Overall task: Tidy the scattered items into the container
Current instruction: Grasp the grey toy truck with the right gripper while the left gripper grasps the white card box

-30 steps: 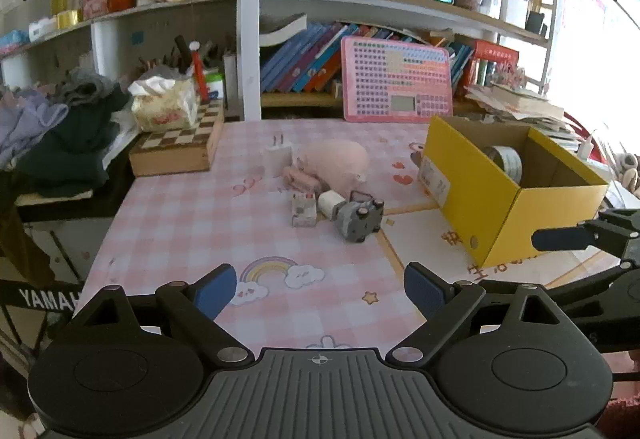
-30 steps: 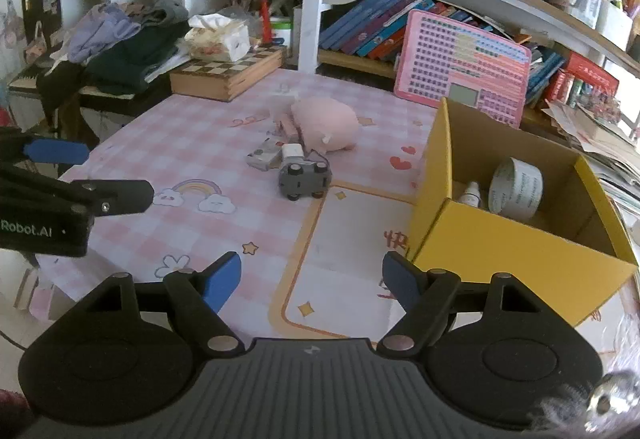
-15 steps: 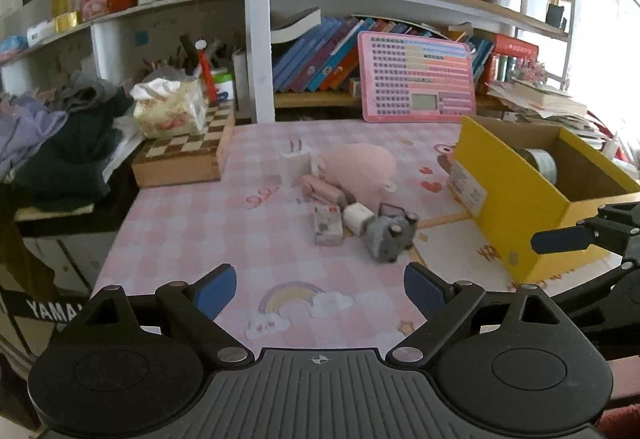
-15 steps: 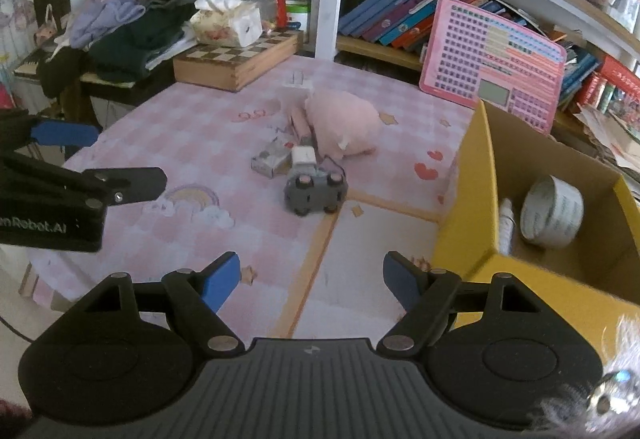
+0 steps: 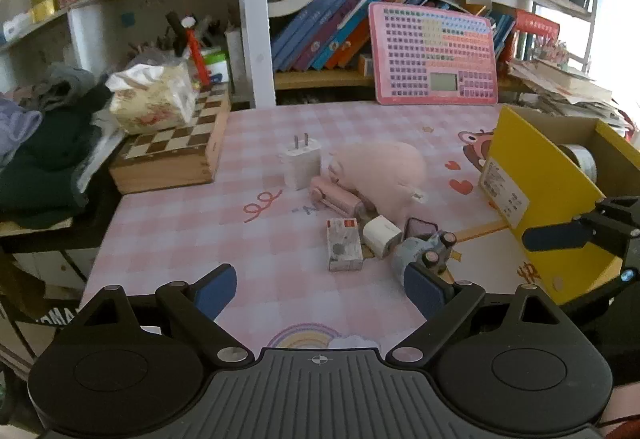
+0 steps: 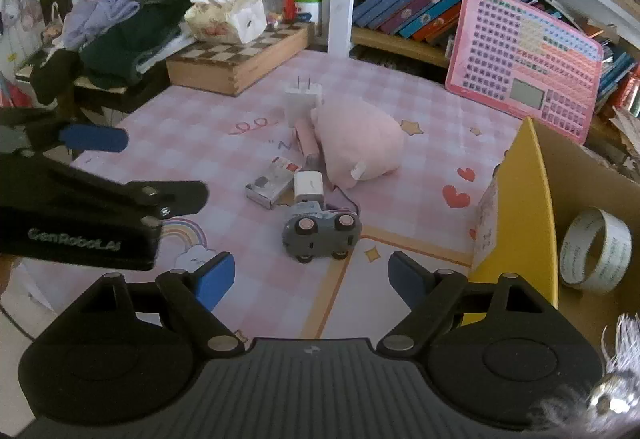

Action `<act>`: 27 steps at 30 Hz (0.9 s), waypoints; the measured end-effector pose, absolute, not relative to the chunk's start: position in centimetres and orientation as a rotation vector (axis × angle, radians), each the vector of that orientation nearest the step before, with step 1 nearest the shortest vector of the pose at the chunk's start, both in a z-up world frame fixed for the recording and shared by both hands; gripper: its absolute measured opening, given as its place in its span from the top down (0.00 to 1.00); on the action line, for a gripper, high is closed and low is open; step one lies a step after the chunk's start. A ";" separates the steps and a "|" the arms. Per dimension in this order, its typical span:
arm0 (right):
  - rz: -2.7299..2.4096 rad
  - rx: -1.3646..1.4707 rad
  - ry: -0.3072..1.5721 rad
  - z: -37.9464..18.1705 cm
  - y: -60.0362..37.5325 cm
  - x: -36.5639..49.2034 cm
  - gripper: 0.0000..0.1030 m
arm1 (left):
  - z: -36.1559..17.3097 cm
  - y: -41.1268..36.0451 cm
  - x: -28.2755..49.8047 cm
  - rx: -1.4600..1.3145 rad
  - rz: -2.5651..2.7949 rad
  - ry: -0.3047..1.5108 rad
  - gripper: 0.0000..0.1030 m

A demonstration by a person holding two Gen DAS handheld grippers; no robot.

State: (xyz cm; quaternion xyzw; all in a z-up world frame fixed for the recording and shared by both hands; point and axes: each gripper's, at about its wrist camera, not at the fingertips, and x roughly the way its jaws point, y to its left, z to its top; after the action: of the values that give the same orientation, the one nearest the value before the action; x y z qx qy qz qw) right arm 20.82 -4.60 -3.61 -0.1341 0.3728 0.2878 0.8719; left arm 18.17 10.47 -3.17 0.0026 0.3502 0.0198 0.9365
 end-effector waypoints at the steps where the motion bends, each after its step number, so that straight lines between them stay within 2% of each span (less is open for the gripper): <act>1: 0.602 -0.281 0.786 -3.8 -4.5 21.2 0.19 | -3.3 10.5 18.6 0.004 0.038 0.720 0.10; 8: 0.585 -0.283 0.827 -4.8 -3.7 23.9 0.22 | -4.0 10.5 21.9 -0.011 0.035 0.754 0.11; 10: 0.576 -0.276 0.829 -5.1 -3.6 24.6 0.25 | -4.1 10.5 22.6 -0.012 0.032 0.757 0.14; 17: 0.591 -0.281 0.867 -6.3 -2.8 26.8 0.28 | -4.9 10.4 24.3 -0.017 0.011 0.796 0.19; 20: 0.611 -0.292 0.897 -7.0 -2.2 27.4 0.31 | -5.3 10.4 24.9 -0.013 -0.006 0.818 0.24; 23: 0.628 -0.314 0.923 -7.8 -1.8 27.7 0.41 | -5.8 10.6 25.7 -0.012 -0.012 0.848 0.32; 27: 0.615 -0.321 0.922 -7.8 -2.1 27.9 0.42 | -6.7 10.6 26.8 0.000 -0.015 0.890 0.41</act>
State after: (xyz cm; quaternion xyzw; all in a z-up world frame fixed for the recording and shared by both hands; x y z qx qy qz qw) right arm 27.89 -2.10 -7.79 -0.1517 0.4357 0.2908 0.8382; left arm 26.80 10.65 -6.66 -0.0002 0.4303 -0.0071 0.9027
